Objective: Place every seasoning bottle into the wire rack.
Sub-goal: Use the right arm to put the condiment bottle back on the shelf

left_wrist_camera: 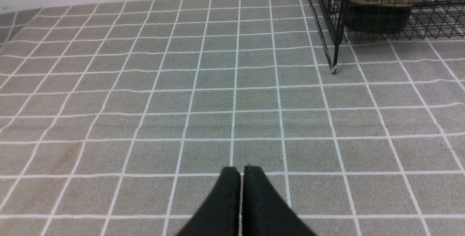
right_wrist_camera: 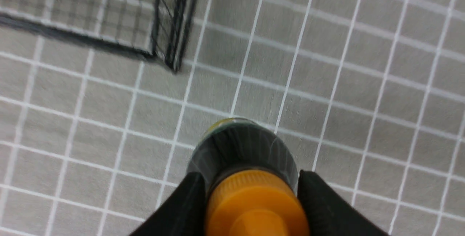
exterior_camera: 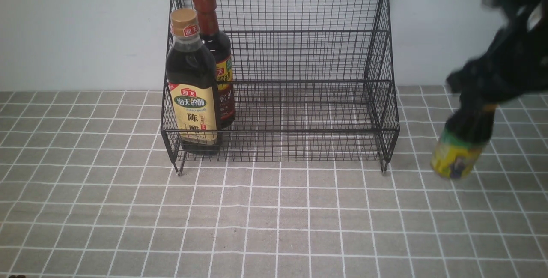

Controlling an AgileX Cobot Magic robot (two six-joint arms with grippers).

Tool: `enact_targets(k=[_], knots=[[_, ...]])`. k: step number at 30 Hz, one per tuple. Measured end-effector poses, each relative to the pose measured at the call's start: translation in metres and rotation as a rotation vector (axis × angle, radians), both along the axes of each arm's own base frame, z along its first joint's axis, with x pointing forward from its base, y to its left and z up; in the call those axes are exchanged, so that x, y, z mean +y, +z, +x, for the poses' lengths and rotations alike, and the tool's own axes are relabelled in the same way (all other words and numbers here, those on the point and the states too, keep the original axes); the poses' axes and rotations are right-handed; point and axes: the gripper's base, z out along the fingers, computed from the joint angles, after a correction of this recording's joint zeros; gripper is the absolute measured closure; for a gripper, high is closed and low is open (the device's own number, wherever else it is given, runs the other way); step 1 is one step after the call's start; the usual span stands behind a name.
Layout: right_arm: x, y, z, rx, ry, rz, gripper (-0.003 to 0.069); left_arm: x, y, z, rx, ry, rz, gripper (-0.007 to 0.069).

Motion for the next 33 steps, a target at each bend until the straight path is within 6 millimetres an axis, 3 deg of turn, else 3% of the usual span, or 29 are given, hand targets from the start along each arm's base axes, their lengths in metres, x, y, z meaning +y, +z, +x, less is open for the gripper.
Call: enact_targets(k=[2,3,9,22,33], knots=[[0.004,0.037,-0.004,-0.095,0.030,0.069,0.0360,0.000,0.000,0.000,0.000,0.000,0.000,0.0631],[0.006,0.047,-0.004,-0.122,0.046,0.094,0.0360,0.000,0.000,0.000,0.000,0.000,0.000,0.0631],[0.022,0.064,0.003,-0.154,0.145,0.220,0.0360,0.000,0.000,0.000,0.000,0.000,0.000,0.0631],[0.044,0.005,0.072,-0.134,0.140,0.252,0.0360,0.000,0.000,0.000,0.000,0.000,0.000,0.0631],[0.052,-0.035,0.094,-0.057,0.187,0.194,0.0360,0.000,0.000,0.000,0.000,0.000,0.000,0.0631]])
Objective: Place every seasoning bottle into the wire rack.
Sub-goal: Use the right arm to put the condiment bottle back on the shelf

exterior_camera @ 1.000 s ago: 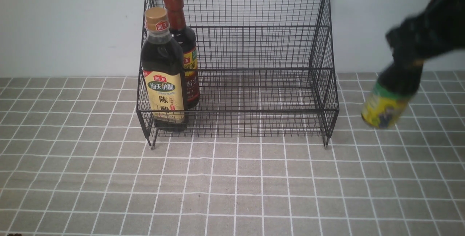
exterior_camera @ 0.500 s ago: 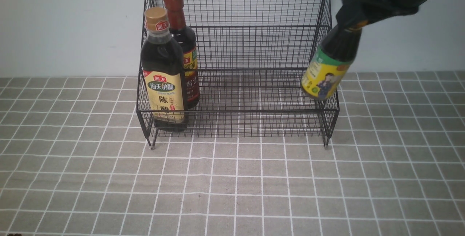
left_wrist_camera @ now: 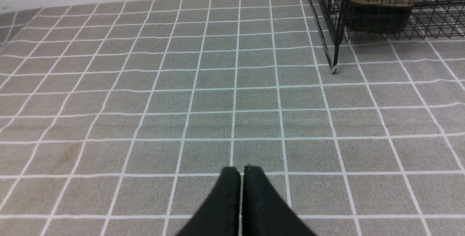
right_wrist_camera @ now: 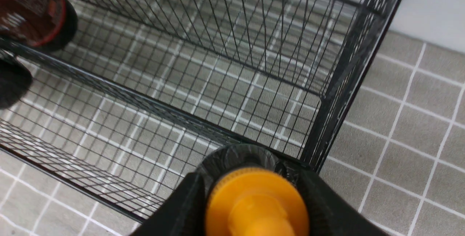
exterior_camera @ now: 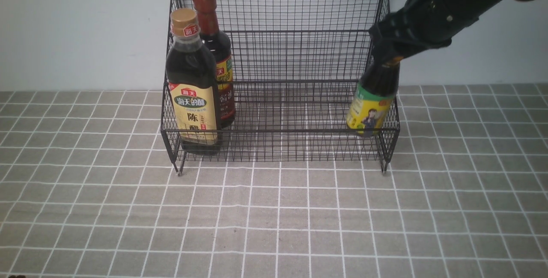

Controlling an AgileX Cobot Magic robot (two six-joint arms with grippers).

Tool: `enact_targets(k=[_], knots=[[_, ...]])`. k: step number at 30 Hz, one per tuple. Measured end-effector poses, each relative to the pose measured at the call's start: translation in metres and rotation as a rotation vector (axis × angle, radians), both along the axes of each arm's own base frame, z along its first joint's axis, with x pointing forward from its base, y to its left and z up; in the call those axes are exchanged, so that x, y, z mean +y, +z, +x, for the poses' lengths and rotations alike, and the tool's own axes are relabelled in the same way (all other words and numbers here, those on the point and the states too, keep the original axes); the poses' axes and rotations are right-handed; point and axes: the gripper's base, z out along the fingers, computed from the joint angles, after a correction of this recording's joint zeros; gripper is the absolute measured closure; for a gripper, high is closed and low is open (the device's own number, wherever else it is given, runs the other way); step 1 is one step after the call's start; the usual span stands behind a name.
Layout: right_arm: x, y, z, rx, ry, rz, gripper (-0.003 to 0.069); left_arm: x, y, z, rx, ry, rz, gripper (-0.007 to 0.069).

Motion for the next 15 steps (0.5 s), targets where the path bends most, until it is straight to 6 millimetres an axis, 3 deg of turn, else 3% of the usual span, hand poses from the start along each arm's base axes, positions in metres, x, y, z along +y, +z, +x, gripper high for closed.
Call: enact_targets(k=[9,15], knots=[[0.025,-0.019,-0.001,0.005,0.085,-0.124,0.0352,0.000,0.000,0.000,0.000,0.000,0.000,0.0631],[0.033,-0.017,-0.001,-0.015,0.071,-0.107,0.0235,0.000,0.000,0.000,0.000,0.000,0.000,0.0631]])
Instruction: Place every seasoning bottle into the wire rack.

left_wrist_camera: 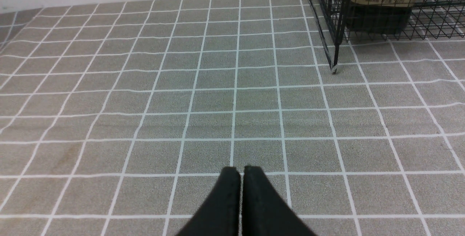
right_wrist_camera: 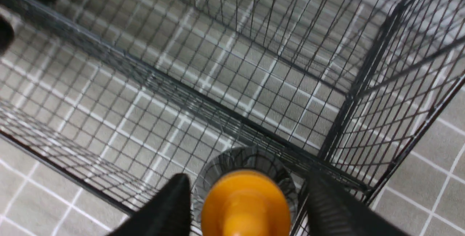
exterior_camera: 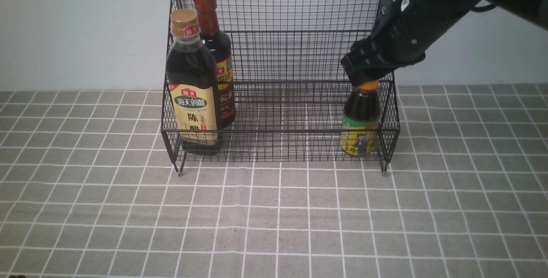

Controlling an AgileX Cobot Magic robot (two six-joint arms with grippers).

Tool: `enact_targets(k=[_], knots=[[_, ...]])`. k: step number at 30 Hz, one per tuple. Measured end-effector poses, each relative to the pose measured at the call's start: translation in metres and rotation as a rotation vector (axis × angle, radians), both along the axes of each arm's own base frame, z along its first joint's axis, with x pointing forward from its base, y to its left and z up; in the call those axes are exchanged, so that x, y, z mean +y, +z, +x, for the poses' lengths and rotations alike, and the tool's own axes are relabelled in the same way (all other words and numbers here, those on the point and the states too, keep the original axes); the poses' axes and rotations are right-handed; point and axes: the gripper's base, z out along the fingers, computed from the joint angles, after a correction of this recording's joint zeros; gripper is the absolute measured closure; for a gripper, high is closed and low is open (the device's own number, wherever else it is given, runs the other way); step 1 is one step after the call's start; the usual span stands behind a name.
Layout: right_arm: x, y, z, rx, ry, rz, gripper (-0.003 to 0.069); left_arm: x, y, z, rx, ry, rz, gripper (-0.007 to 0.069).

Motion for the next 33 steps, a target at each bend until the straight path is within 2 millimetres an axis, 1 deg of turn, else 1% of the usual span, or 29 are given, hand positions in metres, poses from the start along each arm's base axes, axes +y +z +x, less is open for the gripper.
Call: enact_targets(k=[3,5,6,7,10,11,12,13,15,17,18,21,22,23,25,27,28,29,30,31,32,33], knots=[[-0.002,0.000,0.000,-0.002,-0.005,-0.023,0.0170,0.000,0.000,0.000,0.000,0.000,0.000,0.0631],[-0.004,0.003,-0.003,0.003,-0.004,-0.034,0.0158,0.000,0.000,0.000,0.000,0.000,0.000,0.0631],[-0.006,0.012,-0.007,0.004,-0.003,-0.044,0.0152,0.000,0.000,0.000,0.000,0.000,0.000,0.0631],[-0.007,0.013,-0.008,0.003,-0.003,-0.045,0.0151,0.000,0.000,0.000,0.000,0.000,0.000,0.0631],[-0.013,0.044,-0.019,-0.027,-0.006,-0.050,0.0153,0.000,0.000,0.000,0.000,0.000,0.000,0.0631],[-0.018,0.066,-0.028,-0.065,-0.013,-0.048,0.0160,0.000,0.000,0.000,0.000,0.000,0.000,0.0631],[-0.022,0.093,-0.038,-0.127,-0.028,-0.020,0.0181,0.000,0.000,0.000,0.000,0.000,0.000,0.0631],[-0.025,0.106,-0.043,-0.163,-0.038,-0.006,0.0192,0.000,0.000,0.000,0.000,0.000,0.000,0.0631],[-0.033,0.138,-0.062,-0.246,-0.067,0.039,0.0236,0.000,0.000,0.000,0.000,0.000,0.000,0.0631],[-0.045,0.169,-0.090,-0.317,-0.089,0.084,0.0302,0.000,0.000,0.000,0.000,0.000,0.000,0.0631],[-0.050,0.180,-0.102,-0.343,-0.098,0.104,0.0334,0.000,0.000,0.000,0.000,0.000,0.000,0.0631],[-0.069,0.215,-0.149,-0.443,-0.117,0.163,0.0466,0.000,0.000,0.000,0.000,0.000,0.000,0.0631],[-0.074,0.222,-0.162,-0.467,-0.121,0.178,0.0503,0.000,0.000,0.000,0.000,0.000,0.000,0.0631],[-0.082,0.230,-0.181,-0.496,-0.126,0.197,0.0558,0.000,0.000,0.000,0.000,0.000,0.000,0.0631],[-0.094,0.235,-0.210,-0.526,-0.131,0.218,0.0624,0.000,0.000,0.000,0.000,0.000,0.000,0.0631],[-0.106,0.232,-0.240,-0.535,-0.142,0.237,0.0657,0.000,0.000,0.000,0.000,0.000,0.000,0.0631],[-0.112,0.227,-0.255,-0.534,-0.148,0.243,0.0664,0.000,0.000,0.000,0.000,0.000,0.000,0.0631],[-0.119,0.222,-0.273,-0.538,-0.152,0.251,0.0668,0.000,0.000,0.000,0.000,0.000,0.000,0.0631],[-0.120,0.217,-0.274,-0.524,-0.154,0.247,0.0669,0.000,0.000,0.000,0.000,0.000,0.000,0.0631],[-0.128,0.200,-0.294,-0.517,-0.159,0.250,0.0671,0.000,0.000,0.000,0.000,0.000,0.000,0.0631],[-0.133,0.187,-0.308,-0.527,-0.160,0.257,0.0671,0.000,0.000,0.000,0.000,0.000,0.000,0.0631],[-0.136,0.186,-0.314,-0.548,-0.160,0.269,0.0671,0.000,0.000,0.000,0.000,0.000,0.000,0.0631]])
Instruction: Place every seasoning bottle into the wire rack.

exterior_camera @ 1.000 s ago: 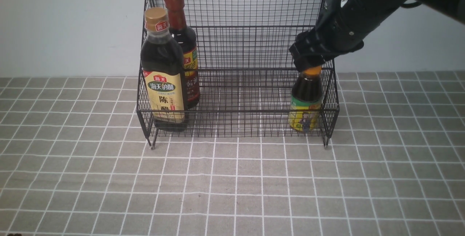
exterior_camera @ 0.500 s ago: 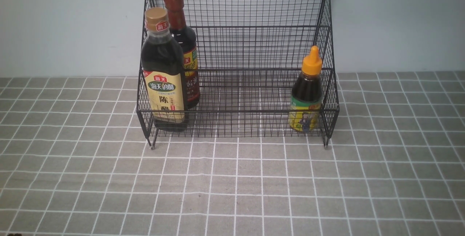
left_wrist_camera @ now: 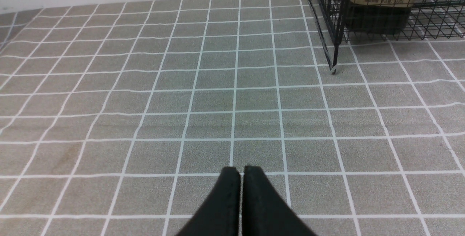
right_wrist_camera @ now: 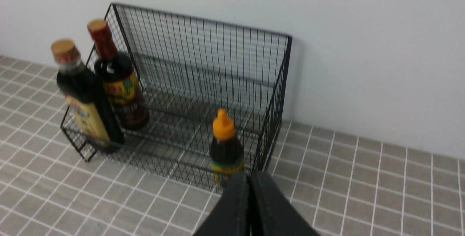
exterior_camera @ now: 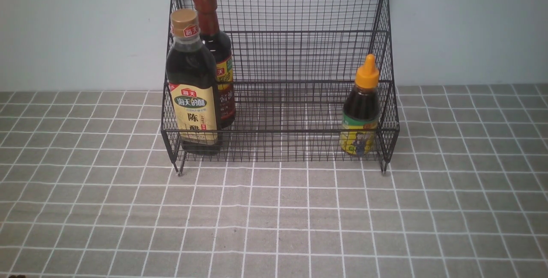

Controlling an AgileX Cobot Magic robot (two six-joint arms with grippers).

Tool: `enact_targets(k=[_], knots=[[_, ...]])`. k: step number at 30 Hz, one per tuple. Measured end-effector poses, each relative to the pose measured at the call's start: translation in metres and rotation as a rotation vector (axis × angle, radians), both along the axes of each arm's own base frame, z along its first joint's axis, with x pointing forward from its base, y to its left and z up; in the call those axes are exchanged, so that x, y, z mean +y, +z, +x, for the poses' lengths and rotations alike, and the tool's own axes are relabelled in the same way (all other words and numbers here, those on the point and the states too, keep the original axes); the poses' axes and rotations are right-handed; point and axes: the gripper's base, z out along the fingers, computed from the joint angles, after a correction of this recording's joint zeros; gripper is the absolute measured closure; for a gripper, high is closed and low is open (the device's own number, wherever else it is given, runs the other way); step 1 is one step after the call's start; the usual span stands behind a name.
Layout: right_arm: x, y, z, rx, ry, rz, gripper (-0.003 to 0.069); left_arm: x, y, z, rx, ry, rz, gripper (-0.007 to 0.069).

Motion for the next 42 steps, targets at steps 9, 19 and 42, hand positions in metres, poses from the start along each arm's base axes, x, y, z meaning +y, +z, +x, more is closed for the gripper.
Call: enact_targets(k=[9,19,42], knots=[[-0.017,-0.115,-0.052,-0.167,0.027,0.129,0.0672,0.000,0.000,0.000,0.000,0.000,0.000,0.0631],[-0.006,-0.164,-0.048,-0.215,0.087,0.352,0.0672,0.000,0.000,0.000,0.000,0.000,0.000,0.0631],[-0.024,-0.263,-0.024,-0.366,-0.279,0.065,0.0672,0.000,0.000,0.000,0.000,0.000,0.000,0.0631]])
